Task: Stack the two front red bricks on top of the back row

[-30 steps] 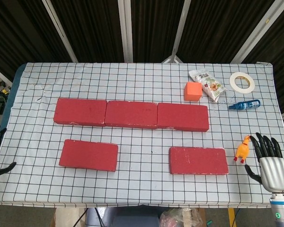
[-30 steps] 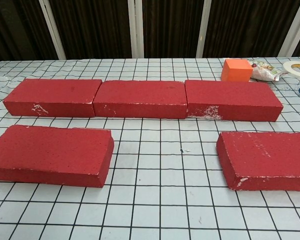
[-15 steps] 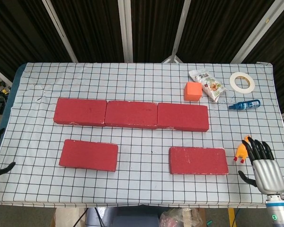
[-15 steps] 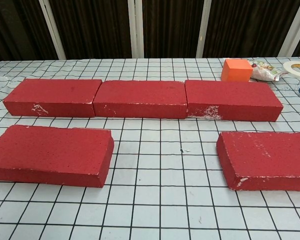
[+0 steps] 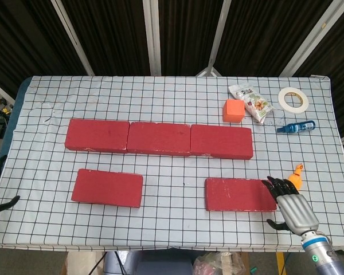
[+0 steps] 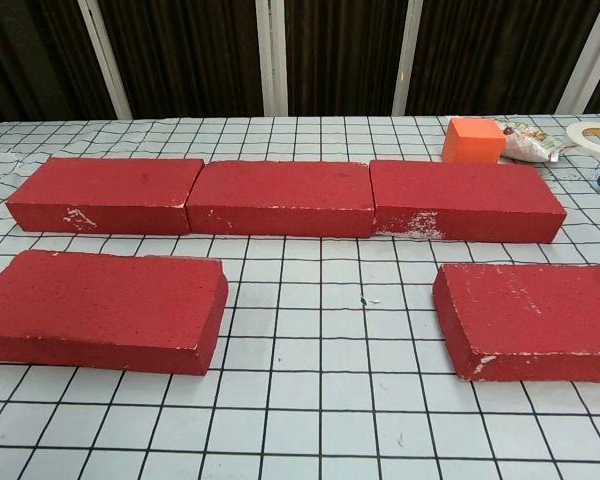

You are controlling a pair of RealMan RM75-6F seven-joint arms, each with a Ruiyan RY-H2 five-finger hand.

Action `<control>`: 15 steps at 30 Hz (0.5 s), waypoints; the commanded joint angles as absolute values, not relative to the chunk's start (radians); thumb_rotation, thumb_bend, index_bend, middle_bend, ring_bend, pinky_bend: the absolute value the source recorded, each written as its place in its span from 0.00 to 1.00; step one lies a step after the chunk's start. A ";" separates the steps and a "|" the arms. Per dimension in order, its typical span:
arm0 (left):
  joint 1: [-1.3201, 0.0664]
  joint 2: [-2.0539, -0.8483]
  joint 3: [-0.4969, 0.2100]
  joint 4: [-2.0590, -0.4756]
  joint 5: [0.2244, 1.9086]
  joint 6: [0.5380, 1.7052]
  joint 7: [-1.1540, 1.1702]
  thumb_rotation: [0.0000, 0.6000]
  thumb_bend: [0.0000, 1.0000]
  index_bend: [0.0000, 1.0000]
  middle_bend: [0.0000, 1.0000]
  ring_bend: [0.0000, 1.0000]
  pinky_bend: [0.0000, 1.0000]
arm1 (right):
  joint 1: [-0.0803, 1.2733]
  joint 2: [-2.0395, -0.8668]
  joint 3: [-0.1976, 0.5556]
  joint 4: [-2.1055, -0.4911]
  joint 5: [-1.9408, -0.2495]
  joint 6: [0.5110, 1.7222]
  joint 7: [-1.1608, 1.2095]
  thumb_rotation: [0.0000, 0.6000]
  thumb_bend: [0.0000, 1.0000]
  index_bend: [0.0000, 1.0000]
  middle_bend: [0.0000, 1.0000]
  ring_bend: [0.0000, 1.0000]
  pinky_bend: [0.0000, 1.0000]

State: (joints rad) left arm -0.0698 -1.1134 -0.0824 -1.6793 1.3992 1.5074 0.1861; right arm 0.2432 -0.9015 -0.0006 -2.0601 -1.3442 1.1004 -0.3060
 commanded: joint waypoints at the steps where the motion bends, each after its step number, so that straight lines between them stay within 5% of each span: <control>1: -0.071 -1.115 -0.080 -1.679 1.402 1.506 0.190 1.00 0.07 0.08 0.00 0.00 0.10 | 0.346 -0.859 0.039 -2.190 -1.157 1.023 -0.491 1.00 0.24 0.00 0.00 0.00 0.00; 15: -0.064 -1.103 -0.080 -1.680 1.402 1.513 0.162 1.00 0.07 0.08 0.00 0.00 0.10 | 0.631 -0.977 0.046 -2.275 -0.640 1.041 -0.817 1.00 0.24 0.00 0.00 0.00 0.00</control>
State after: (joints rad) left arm -0.0642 -1.1032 -0.0800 -1.6805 1.4025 1.5126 0.1626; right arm 0.5791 -0.9450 0.0507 -2.2541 -0.7031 1.0189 -0.7647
